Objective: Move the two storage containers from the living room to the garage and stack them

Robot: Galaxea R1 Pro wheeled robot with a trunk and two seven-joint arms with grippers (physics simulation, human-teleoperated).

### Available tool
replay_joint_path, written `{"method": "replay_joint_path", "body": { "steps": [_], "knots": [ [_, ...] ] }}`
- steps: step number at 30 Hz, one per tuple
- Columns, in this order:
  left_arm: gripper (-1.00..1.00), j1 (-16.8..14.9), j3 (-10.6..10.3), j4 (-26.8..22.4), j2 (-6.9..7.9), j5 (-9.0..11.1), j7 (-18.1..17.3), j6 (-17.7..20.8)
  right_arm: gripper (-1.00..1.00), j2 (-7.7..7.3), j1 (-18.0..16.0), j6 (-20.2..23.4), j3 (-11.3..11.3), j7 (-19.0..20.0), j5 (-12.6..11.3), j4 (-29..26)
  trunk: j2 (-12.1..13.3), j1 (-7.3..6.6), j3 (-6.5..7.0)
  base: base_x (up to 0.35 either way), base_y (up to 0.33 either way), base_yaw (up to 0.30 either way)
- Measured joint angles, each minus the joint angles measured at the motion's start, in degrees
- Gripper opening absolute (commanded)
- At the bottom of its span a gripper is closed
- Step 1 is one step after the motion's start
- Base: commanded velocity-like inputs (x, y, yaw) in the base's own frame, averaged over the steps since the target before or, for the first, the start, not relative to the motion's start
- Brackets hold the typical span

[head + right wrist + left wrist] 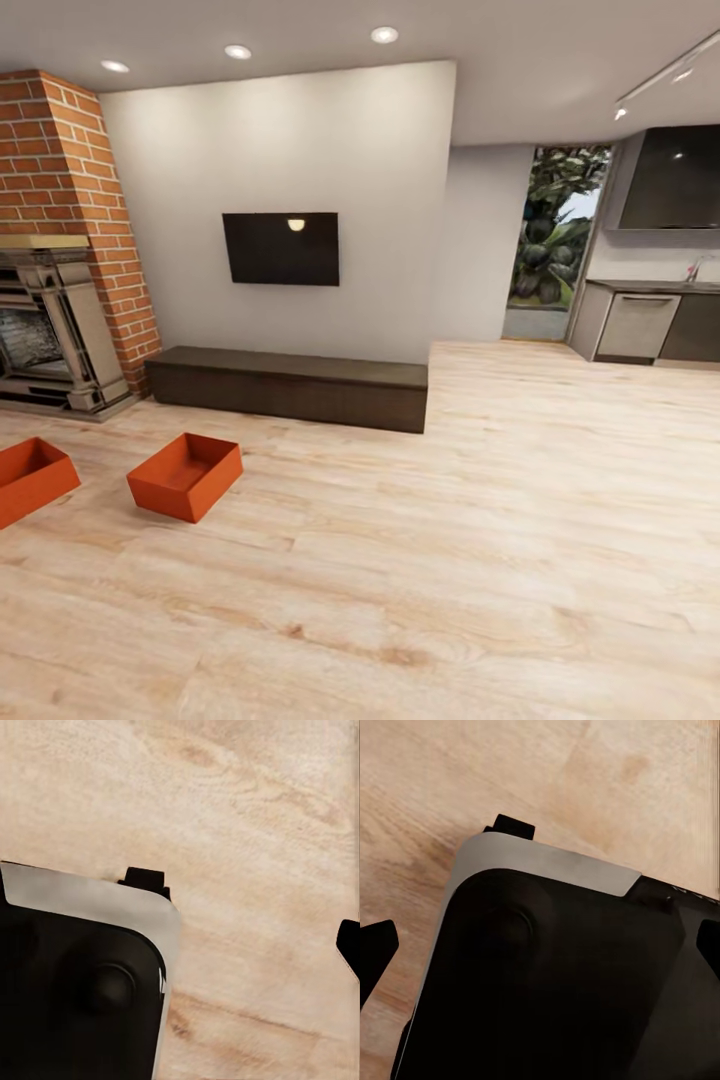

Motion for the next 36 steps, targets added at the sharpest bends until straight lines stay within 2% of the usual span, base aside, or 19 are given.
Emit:
{"method": "replay_joint_path", "body": {
  "steps": [36],
  "knots": [
    [1.0, 0.0, 0.0, 0.0, -0.09, -0.09, 0.0, 0.0, 1.0, -0.01, 0.0, -0.01, 0.05, 0.0, -0.02, 0.0, 0.0, 0.0, 0.0, 0.325, 0.0, 0.0]
  ]
}}
